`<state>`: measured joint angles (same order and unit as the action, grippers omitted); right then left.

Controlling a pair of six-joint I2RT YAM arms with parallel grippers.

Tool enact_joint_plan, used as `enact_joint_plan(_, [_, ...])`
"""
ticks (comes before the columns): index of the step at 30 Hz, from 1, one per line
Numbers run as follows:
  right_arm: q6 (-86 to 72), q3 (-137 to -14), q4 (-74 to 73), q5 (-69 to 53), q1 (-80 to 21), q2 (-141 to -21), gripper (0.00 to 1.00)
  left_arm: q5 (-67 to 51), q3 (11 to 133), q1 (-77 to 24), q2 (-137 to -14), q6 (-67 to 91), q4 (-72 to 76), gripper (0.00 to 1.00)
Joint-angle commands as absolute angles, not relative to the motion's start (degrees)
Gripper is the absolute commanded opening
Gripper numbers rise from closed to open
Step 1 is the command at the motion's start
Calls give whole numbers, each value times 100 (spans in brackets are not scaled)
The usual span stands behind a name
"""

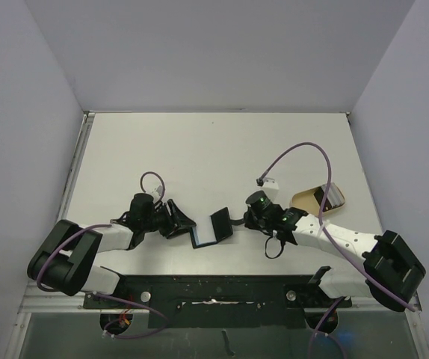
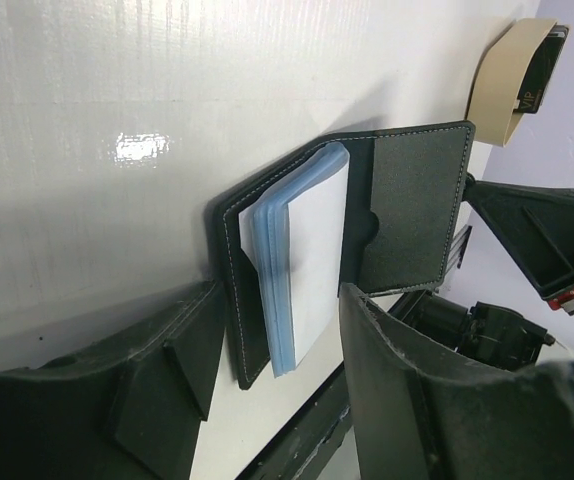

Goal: Put the credit cards into the card holder
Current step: Open the card holder at the center of the board.

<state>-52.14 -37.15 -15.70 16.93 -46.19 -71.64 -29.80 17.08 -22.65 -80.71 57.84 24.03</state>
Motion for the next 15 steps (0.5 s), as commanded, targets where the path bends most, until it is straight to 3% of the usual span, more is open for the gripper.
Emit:
enact_joint_plan(1, [-5309,-3625,-1502,1949,-4571,-7142,0,-2993,1849,-2268,-8190,5663,2509,47])
enact_joint_plan(15, [-5458,-3362,-1505,1988,-4476,-7298,0,-2916,1735,-2285,-8086,5654,2499,47])
